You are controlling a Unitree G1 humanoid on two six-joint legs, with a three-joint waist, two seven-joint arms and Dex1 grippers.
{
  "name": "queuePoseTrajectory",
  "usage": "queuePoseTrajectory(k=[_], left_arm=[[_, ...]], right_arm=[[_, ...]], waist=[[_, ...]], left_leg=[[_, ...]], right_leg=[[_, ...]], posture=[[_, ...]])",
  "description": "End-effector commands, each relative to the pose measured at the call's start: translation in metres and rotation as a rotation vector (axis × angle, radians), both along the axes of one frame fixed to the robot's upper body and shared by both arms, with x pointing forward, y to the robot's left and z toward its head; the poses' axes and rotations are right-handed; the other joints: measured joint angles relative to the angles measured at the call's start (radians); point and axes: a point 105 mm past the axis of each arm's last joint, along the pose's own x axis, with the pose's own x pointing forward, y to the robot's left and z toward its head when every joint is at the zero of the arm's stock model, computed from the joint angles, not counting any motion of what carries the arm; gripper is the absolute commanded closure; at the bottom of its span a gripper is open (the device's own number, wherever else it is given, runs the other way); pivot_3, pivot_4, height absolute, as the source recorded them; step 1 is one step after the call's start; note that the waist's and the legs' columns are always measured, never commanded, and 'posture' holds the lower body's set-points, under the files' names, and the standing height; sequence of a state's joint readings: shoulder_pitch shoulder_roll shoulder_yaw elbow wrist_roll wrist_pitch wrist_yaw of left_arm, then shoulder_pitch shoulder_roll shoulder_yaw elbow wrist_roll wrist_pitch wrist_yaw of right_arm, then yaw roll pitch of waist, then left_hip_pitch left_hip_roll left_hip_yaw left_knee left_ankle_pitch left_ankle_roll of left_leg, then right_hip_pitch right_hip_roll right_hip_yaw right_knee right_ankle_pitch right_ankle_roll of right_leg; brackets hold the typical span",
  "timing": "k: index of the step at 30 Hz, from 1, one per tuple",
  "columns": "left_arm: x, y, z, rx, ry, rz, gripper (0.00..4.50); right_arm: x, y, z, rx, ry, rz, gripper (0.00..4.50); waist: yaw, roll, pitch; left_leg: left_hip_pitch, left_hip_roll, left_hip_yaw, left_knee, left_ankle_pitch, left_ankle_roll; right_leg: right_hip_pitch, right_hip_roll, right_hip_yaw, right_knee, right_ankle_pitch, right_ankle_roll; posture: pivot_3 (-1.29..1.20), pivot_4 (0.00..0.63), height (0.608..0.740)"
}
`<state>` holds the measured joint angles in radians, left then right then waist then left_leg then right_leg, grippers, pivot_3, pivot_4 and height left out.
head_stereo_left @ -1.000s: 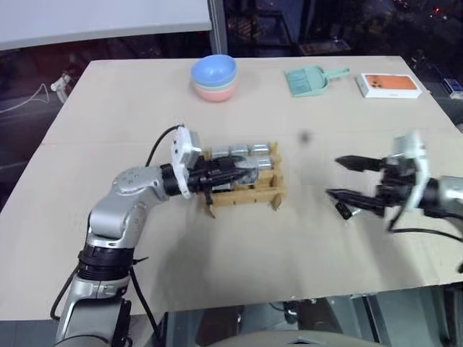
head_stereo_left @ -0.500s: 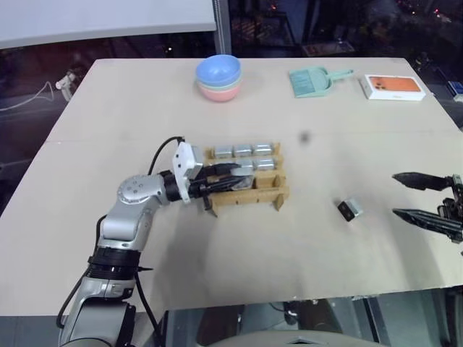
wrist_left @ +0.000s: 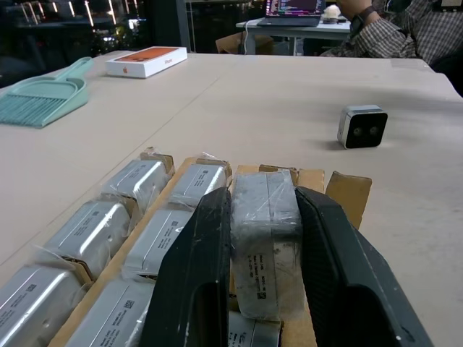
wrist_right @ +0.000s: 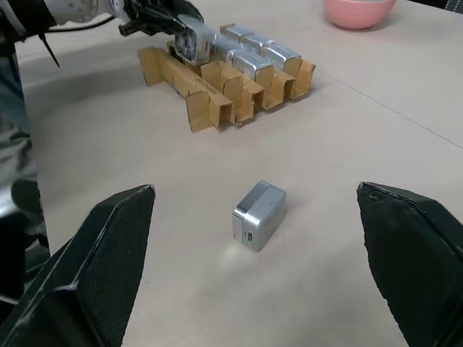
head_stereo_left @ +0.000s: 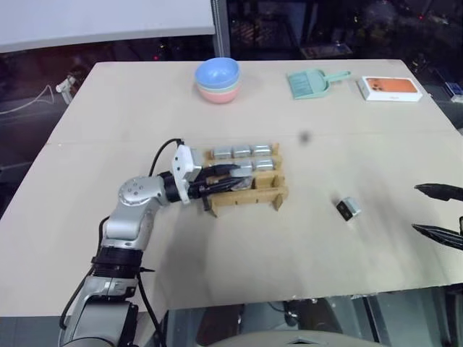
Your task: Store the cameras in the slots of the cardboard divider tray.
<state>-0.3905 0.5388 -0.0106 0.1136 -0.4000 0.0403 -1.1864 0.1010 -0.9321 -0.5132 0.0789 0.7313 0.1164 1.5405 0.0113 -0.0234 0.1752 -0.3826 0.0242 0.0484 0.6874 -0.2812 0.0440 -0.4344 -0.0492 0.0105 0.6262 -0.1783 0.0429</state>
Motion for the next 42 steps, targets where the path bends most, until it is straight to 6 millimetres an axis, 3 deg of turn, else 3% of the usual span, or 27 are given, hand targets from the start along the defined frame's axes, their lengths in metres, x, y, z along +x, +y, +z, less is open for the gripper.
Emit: queuePoseTrajectory(k=[1,10,24,30,33,35,40,42], left_arm=[[0.002,0.0,0.0,0.034,-0.046,-0.011,3.73],[0.008,-0.011,0.001,-0.001,-0.052,-0.038,3.73],[0.017,-0.007,-0.009,0.122,-0.081,-0.077,3.73],[0.017,-0.009,0.002,0.088,-0.102,-0.075,0.86],[0.013,-0.006,0.015,0.067,-0.101,-0.088,0.07],[0.01,-0.002,0.026,0.061,-0.107,-0.088,0.07],[-0.016,0.014,0.042,0.256,-0.057,-0.148,0.07],[-0.028,0.028,0.052,0.308,-0.006,-0.131,0.07]], right_arm=[[-0.006,0.003,0.007,-0.013,-0.035,0.076,0.06],[-0.004,0.007,0.008,-0.009,-0.052,0.079,0.06],[-0.006,0.009,0.007,-0.001,-0.055,0.058,0.06],[-0.006,0.008,0.006,-0.001,-0.052,0.053,0.0],[-0.006,0.008,0.006,-0.006,-0.045,0.053,0.0],[-0.003,0.009,0.005,-0.024,-0.045,0.05,0.0],[0.018,0.022,0.013,0.008,-0.087,-0.024,0.0],[0.025,0.036,0.005,-0.013,-0.063,-0.072,0.0]], waist=[[0.0,0.0,0.0],[0.001,0.0,0.0],[0.0,0.0,0.0],[0.0,0.0,0.0],[0.0,0.0,0.0],[0.0,0.0,0.0],[-0.015,0.0,0.0],[-0.015,0.0,0.0]], left_leg=[[0.001,0.0,0.0,0.0,0.0,0.0],[0.001,0.0,-0.001,0.0,0.0,0.0],[0.001,0.0,-0.001,0.0,0.0,0.0],[0.001,0.0,-0.001,0.0,0.0,0.0],[0.001,0.0,-0.001,0.0,0.0,0.0],[0.001,0.0,-0.001,0.0,0.0,0.0],[0.001,0.002,-0.002,-0.001,0.0,0.0],[0.002,0.002,-0.002,-0.002,0.0,0.0]], right_leg=[[0.001,0.0,0.0,0.0,-0.001,-0.001],[0.002,0.0,0.0,0.0,0.001,0.0],[0.002,0.0,0.0,0.0,0.001,0.0],[0.002,0.0,0.0,0.0,0.001,0.0],[0.002,0.0,0.0,0.0,0.001,0.0],[0.002,0.0,0.0,0.0,0.001,0.0],[0.001,0.0,0.001,0.0,-0.001,0.0],[0.001,0.0,0.001,0.0,-0.001,0.0]], posture=[[0.0,0.15,0.74],[0.0,0.15,0.74],[0.0,0.15,0.74],[0.0,0.15,0.74],[0.0,0.15,0.74],[0.0,0.15,0.74],[0.0,0.15,0.74],[0.0,0.15,0.74]])
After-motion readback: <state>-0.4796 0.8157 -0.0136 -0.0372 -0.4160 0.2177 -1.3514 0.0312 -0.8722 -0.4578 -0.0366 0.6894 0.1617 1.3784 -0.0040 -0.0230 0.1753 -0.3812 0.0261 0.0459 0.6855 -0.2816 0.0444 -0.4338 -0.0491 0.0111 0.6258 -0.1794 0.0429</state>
